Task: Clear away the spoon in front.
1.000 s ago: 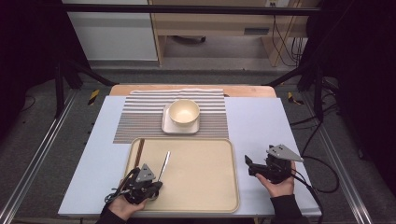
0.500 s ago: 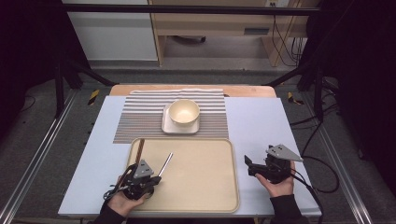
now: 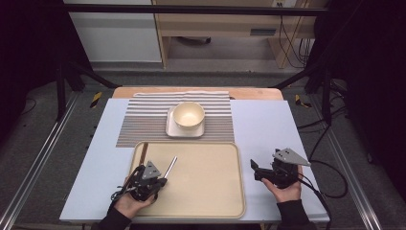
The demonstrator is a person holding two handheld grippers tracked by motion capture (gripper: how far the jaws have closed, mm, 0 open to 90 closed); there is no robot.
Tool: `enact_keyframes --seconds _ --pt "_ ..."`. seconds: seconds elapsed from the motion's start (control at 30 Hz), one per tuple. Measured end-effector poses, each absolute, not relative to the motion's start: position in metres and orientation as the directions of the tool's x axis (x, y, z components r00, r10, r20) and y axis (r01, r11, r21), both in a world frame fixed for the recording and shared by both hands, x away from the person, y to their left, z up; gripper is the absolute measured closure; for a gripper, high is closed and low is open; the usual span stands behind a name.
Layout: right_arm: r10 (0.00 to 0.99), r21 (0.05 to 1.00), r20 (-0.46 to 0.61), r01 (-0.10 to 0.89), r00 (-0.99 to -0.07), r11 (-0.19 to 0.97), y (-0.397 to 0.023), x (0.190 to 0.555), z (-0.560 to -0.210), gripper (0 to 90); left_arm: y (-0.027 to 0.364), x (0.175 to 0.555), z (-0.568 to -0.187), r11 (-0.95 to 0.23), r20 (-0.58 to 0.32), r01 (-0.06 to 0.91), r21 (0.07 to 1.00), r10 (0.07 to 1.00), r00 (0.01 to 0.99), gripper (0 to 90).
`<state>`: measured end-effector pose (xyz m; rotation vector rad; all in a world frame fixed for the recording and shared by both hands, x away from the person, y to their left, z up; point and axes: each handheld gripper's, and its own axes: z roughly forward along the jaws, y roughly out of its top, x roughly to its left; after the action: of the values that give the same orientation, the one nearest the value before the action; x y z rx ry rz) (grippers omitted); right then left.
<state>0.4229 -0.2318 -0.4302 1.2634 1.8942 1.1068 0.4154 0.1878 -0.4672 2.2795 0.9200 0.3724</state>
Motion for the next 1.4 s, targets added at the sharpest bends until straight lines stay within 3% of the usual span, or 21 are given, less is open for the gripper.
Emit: enact_keyframes --seconds 0.77,1.4 --pt "0.93 0.881 -0.031 0.429 -0.366 0.199 -0.232 0.423 -0.43 4.4 0.209 0.412 -0.466 -0.512 0.027 0.558 0.653 0.752 0.658 89.4" --pt "0.93 0.88 -0.03 0.431 -0.367 0.198 -0.232 0.423 -0.43 4.3 0.215 0.397 -0.465 -0.543 0.004 0.549 0.635 0.713 0.701 89.4"
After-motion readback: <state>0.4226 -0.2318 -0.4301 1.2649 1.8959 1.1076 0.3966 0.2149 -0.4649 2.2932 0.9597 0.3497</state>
